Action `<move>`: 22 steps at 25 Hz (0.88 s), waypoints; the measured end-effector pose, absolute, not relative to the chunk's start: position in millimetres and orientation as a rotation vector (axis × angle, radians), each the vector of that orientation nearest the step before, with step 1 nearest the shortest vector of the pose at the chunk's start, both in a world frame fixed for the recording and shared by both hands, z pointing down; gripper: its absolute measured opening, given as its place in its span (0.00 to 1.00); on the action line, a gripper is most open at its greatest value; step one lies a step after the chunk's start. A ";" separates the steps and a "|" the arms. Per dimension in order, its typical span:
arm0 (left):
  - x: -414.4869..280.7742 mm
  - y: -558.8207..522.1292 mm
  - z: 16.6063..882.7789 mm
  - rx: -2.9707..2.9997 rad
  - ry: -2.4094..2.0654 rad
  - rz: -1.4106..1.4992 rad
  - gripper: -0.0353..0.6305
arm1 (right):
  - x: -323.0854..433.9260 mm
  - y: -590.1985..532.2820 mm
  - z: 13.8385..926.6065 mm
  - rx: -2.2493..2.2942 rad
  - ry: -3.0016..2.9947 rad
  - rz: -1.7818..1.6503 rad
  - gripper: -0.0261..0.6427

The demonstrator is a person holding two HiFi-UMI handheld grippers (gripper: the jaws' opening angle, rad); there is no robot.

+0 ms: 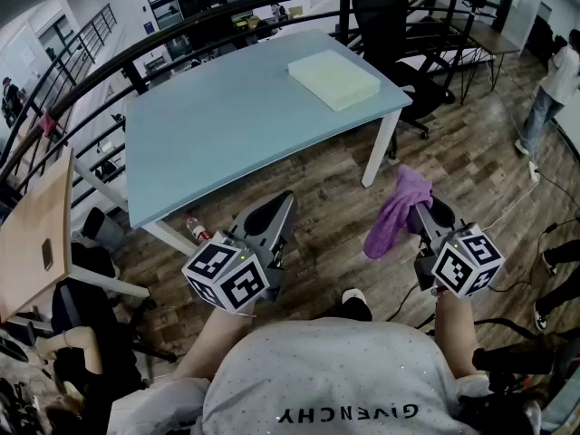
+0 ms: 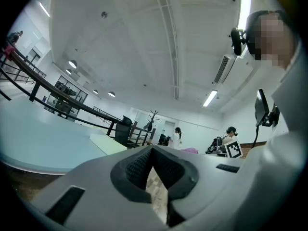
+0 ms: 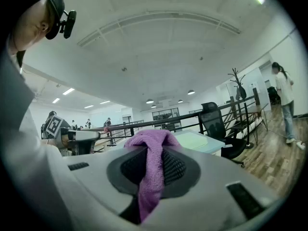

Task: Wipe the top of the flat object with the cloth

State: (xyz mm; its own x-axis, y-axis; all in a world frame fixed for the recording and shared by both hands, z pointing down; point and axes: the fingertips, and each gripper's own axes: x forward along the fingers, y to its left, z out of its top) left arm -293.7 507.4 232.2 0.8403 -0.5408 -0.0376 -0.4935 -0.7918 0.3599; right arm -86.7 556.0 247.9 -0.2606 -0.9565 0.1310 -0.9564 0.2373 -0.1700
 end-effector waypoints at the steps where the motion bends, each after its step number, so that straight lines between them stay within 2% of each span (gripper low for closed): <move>1: -293.9 506.9 232.9 2.681 -0.779 -0.197 0.05 | -87.1 554.8 248.8 -1.902 2.468 -0.344 0.11; 14: -288.0 480.7 253.5 2.649 -0.844 -0.168 0.05 | -62.2 531.1 258.3 -1.930 2.427 -0.358 0.11; 22: -223.0 417.9 237.9 2.791 -0.813 -0.192 0.05 | -12.8 445.9 262.9 -1.848 2.465 -0.375 0.11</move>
